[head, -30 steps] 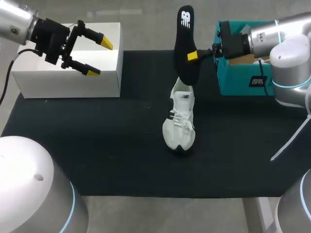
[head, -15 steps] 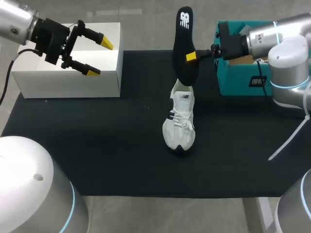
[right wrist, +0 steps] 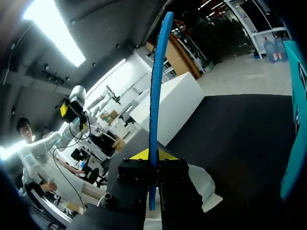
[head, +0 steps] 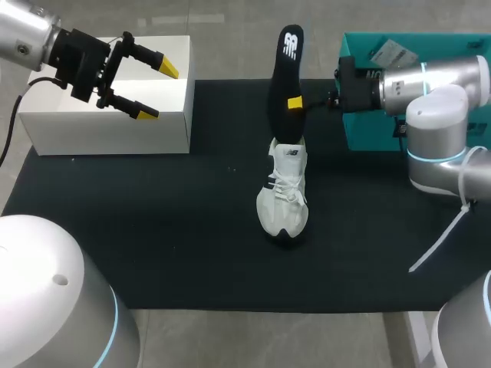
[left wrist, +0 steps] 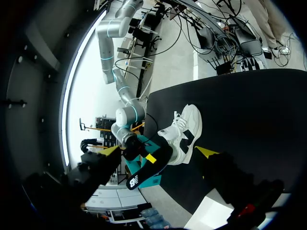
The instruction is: Take the shoe out of the shoebox, open the shoe tongue, remove and reinsert the insole, then place the shoe into the shoebox
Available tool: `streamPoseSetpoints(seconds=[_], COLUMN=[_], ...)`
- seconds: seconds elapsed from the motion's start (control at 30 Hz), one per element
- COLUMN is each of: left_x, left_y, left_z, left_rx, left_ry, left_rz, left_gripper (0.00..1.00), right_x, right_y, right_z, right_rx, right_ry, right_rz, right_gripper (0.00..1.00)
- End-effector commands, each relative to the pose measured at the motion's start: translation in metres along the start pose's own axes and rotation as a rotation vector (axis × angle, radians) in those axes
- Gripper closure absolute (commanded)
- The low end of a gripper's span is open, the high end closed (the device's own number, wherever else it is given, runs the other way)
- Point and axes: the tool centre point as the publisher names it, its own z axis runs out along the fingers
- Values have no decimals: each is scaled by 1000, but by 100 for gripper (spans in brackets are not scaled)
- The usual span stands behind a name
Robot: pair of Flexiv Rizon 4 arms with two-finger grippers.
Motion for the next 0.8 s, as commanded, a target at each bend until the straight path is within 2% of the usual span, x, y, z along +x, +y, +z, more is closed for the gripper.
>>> streamPoseSetpoints(seconds=[0.03, 0.53, 0.8], left_x=[0, 0, 0], left_y=[1, 1, 1], left_z=[0, 0, 0], left_rx=[1, 1, 1], left_ry=[3, 3, 3], left_rz=[0, 0, 0], left_gripper=[0, 0, 0], right_x=[3, -10, -25], right_y=[-10, -16, -34], right_z=[0, 8, 14], right_rx=[-27, 1, -29], right_ry=[-24, -33, -49], right_rz=[-26, -57, -35], right_gripper=[100, 100, 100])
